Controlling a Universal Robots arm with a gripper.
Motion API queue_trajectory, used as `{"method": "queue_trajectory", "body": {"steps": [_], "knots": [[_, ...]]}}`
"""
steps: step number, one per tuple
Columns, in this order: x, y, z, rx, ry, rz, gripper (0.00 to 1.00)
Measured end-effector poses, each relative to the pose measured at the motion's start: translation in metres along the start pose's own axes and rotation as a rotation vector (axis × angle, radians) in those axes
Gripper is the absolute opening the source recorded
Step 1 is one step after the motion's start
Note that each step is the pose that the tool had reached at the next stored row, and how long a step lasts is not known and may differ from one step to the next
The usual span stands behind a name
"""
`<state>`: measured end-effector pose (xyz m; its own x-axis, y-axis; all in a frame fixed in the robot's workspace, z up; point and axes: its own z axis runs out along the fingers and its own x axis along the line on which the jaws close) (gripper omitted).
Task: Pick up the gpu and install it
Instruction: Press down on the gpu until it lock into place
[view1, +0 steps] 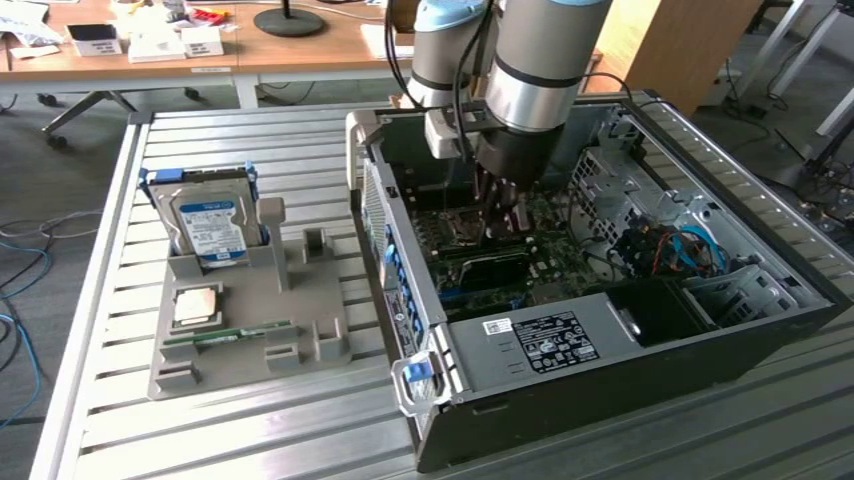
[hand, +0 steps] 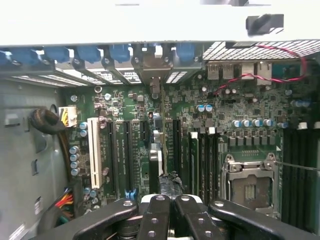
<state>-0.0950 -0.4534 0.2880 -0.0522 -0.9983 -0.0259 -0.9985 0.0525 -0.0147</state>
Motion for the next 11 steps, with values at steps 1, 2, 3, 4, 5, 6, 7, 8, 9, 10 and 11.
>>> {"method": "queue_trajectory", "body": {"steps": [1,2,3,4,5,6,7,8,9,10,11], "knots": [[0.0,0.0,-0.003,0.0,0.0001,0.0,0.11],[0.0,-0.0001,-0.0057,-0.0001,0.0001,0.0,0.11],[0.0,-0.0001,-0.0085,0.0,0.0,0.0,0.11],[0.0,-0.0002,-0.0112,0.0,0.0,0.0,0.11],[0.0,-0.0002,-0.0138,0.0,0.0,0.0,0.11],[0.0,-0.0003,-0.0163,0.0,0.0,0.0,0.11],[0.0,-0.0003,-0.019,0.0001,0.0,0.0,0.11],[-0.001,-0.0003,-0.0216,0.0001,0.0,0.0,0.11],[-0.001,-0.0004,-0.0242,0.0001,0.0,0.0,0.11],[-0.001,-0.0004,-0.0269,0.0002,0.0001,0.0,0.11],[-0.001,-0.0005,-0.0293,0.0003,0.0,0.0,0.11]]}}
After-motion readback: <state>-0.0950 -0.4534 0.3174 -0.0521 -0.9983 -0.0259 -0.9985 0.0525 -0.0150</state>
